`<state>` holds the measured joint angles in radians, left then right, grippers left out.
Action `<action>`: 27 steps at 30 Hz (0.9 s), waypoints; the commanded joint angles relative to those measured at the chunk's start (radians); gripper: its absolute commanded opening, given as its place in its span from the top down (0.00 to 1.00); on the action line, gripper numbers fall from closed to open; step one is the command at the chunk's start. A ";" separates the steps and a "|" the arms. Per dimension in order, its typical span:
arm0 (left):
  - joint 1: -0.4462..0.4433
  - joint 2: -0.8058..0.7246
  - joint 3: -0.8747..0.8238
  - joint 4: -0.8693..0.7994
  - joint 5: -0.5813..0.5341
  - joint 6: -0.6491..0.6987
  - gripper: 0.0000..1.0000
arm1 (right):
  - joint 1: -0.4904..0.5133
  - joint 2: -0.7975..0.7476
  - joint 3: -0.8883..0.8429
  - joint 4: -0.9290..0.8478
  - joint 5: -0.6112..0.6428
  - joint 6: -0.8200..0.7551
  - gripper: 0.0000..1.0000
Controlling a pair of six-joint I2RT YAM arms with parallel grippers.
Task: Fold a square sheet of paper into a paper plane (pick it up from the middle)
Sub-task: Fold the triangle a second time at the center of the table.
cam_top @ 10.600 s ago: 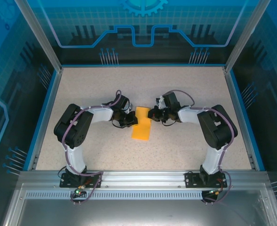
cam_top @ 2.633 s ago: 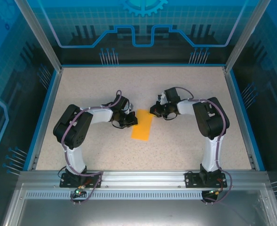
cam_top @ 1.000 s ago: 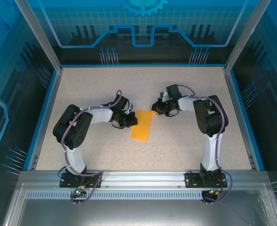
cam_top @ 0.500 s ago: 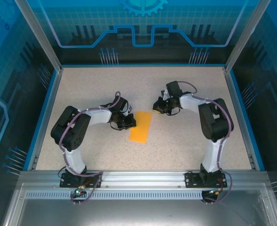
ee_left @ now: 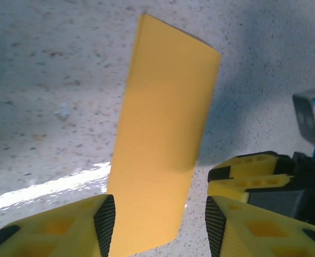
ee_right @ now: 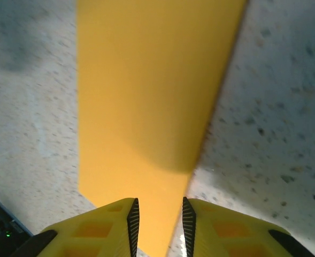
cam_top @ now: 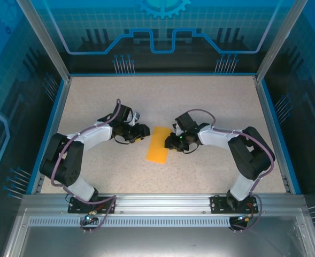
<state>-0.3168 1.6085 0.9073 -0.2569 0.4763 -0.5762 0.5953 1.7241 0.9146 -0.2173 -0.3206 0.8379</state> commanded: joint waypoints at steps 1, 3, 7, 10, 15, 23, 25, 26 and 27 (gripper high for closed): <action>0.013 0.024 -0.019 0.017 0.105 0.013 0.48 | 0.021 -0.018 -0.027 0.084 0.009 0.057 0.68; 0.013 0.035 -0.019 0.028 0.122 0.011 0.46 | 0.024 -0.018 -0.029 0.091 0.015 0.065 0.68; 0.013 0.060 -0.014 0.031 0.127 0.010 0.46 | 0.024 -0.018 -0.029 0.102 0.005 0.069 0.67; 0.013 0.074 -0.015 0.037 0.128 0.006 0.46 | 0.026 -0.009 -0.015 0.101 0.001 0.067 0.67; 0.013 0.098 -0.012 0.042 0.138 0.003 0.46 | 0.025 0.023 0.008 0.069 0.021 0.058 0.68; 0.012 0.112 -0.008 0.041 0.151 0.008 0.46 | 0.022 0.047 0.000 0.107 -0.002 0.062 0.68; 0.012 0.112 -0.009 0.042 0.151 0.010 0.46 | 0.021 0.042 -0.001 0.107 -0.002 0.065 0.68; 0.012 0.112 -0.013 0.046 0.151 0.008 0.46 | 0.021 0.035 0.001 0.099 0.006 0.065 0.68; 0.010 0.112 -0.013 0.051 0.151 0.006 0.46 | 0.021 0.028 0.004 0.085 0.015 0.064 0.68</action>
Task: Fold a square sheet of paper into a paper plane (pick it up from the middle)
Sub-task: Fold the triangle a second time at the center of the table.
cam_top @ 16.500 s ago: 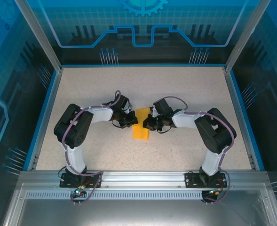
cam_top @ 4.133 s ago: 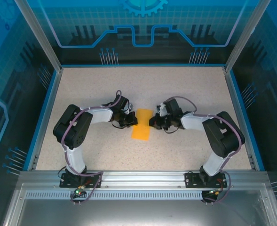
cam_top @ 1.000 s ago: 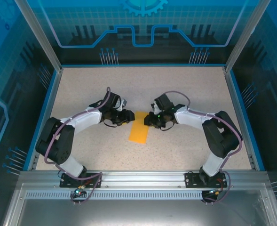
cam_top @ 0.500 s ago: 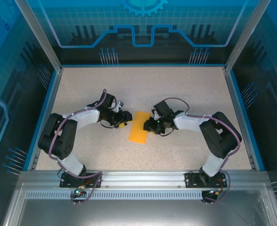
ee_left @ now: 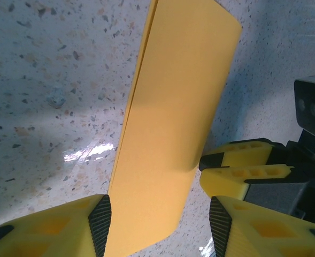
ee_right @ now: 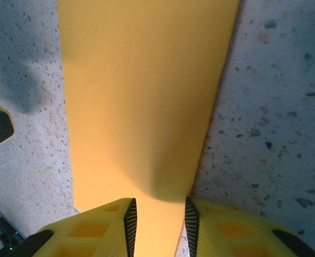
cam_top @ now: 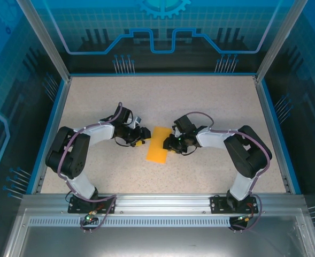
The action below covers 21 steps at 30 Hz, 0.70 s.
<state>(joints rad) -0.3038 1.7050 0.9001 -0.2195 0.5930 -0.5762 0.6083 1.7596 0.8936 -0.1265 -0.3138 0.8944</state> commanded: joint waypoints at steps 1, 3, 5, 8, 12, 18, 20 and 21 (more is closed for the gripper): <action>-0.003 0.018 -0.007 0.014 0.034 0.004 0.46 | 0.010 -0.016 0.028 -0.023 0.024 0.006 0.68; -0.003 0.020 -0.005 0.013 0.034 0.005 0.46 | 0.012 -0.041 0.026 -0.040 0.049 0.005 0.68; -0.003 0.014 -0.009 0.011 0.030 0.006 0.46 | 0.014 -0.059 0.016 -0.024 0.046 0.007 0.68; -0.003 0.017 -0.010 0.013 0.028 0.006 0.46 | 0.016 -0.058 0.019 0.000 0.022 0.008 0.68; -0.003 0.023 -0.014 0.022 0.032 -0.001 0.46 | 0.019 -0.031 0.034 0.007 0.009 0.009 0.68; -0.004 0.017 -0.013 0.017 0.034 0.000 0.46 | 0.016 0.003 0.032 0.019 0.009 0.011 0.68; -0.007 0.015 -0.013 0.016 0.034 0.000 0.46 | 0.016 0.011 0.034 0.022 0.004 0.008 0.68; -0.008 0.014 -0.013 0.016 0.034 0.000 0.46 | 0.016 0.016 0.034 0.025 0.002 0.010 0.68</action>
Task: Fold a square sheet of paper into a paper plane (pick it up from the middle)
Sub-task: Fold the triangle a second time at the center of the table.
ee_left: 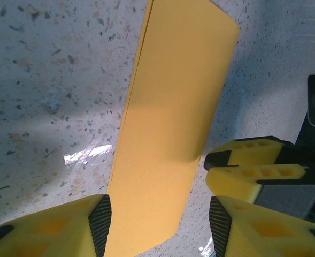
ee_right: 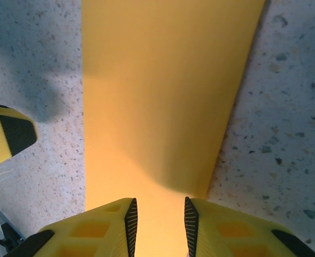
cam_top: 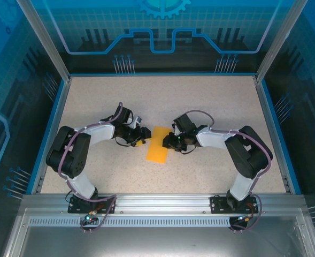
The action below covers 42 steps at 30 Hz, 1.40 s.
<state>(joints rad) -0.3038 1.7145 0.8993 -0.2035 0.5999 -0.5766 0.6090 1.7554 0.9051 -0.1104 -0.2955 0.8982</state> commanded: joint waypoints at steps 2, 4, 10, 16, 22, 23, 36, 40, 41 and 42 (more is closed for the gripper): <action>-0.009 0.005 -0.016 -0.001 0.026 0.000 0.46 | 0.015 0.025 0.023 0.014 -0.017 0.005 0.69; -0.010 0.001 -0.021 0.006 0.024 -0.003 0.46 | 0.014 0.031 0.028 0.013 -0.017 0.006 0.69; -0.011 0.007 -0.012 0.003 0.020 -0.006 0.46 | 0.012 0.046 0.025 0.039 -0.038 0.010 0.69; -0.012 0.011 -0.005 -0.006 0.021 -0.003 0.46 | 0.013 0.076 0.043 0.057 -0.058 0.016 0.69; -0.014 0.016 0.001 -0.015 0.021 0.000 0.46 | 0.013 0.073 0.041 0.052 -0.055 0.016 0.69; -0.014 0.017 0.002 -0.017 0.021 0.000 0.46 | 0.011 0.073 0.041 0.049 -0.053 0.016 0.69; -0.021 0.035 0.010 -0.019 0.028 0.003 0.46 | 0.000 0.058 0.038 0.057 -0.064 0.018 0.69; -0.023 0.034 0.012 -0.019 0.028 0.002 0.46 | 0.000 0.023 0.037 0.020 -0.034 0.012 0.70; -0.023 0.032 0.012 -0.021 0.029 0.003 0.46 | -0.001 0.002 0.031 0.012 -0.026 0.008 0.69; -0.024 0.030 0.012 -0.021 0.029 0.005 0.46 | -0.002 -0.014 0.031 0.000 -0.015 0.001 0.69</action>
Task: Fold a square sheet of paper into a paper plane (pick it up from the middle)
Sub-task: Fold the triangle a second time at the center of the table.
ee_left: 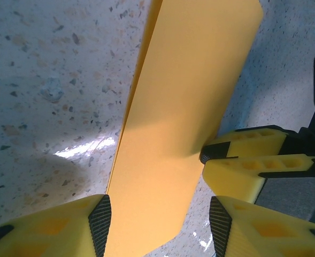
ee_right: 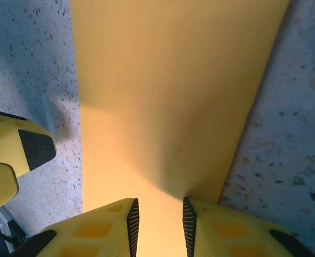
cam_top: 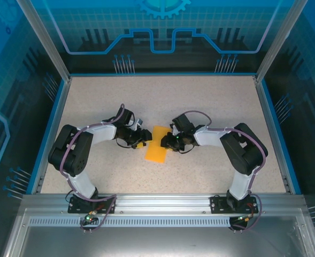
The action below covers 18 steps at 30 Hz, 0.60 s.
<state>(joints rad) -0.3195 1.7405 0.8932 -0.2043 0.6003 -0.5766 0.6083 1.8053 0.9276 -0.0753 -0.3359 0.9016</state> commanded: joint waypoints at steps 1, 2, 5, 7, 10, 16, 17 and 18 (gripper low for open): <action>-0.009 0.003 0.018 -0.020 0.029 0.004 0.46 | -0.003 -0.073 0.009 -0.048 0.032 -0.007 0.69; -0.009 0.005 0.018 -0.020 0.029 0.004 0.46 | -0.005 -0.081 0.011 -0.061 0.035 -0.013 0.69; -0.013 0.012 0.023 -0.018 0.029 0.003 0.46 | -0.005 -0.083 0.000 -0.075 0.046 -0.007 0.69; -0.016 0.014 0.026 -0.018 0.029 0.001 0.46 | -0.004 -0.077 -0.018 -0.045 0.036 0.005 0.69; -0.021 0.017 0.030 -0.019 0.029 0.001 0.46 | -0.004 -0.056 -0.020 -0.021 0.015 0.010 0.69; -0.024 0.026 0.036 -0.027 0.027 0.004 0.46 | -0.002 -0.027 -0.025 -0.032 0.032 0.008 0.69; -0.024 0.027 0.036 -0.027 0.027 0.003 0.46 | -0.003 -0.020 -0.030 -0.021 0.024 0.008 0.69; -0.024 0.027 0.036 -0.027 0.027 0.004 0.45 | -0.002 -0.015 -0.033 -0.008 0.018 0.008 0.69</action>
<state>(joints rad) -0.3378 1.7531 0.9039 -0.2050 0.6003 -0.5766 0.6079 1.7653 0.9123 -0.1013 -0.3138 0.9020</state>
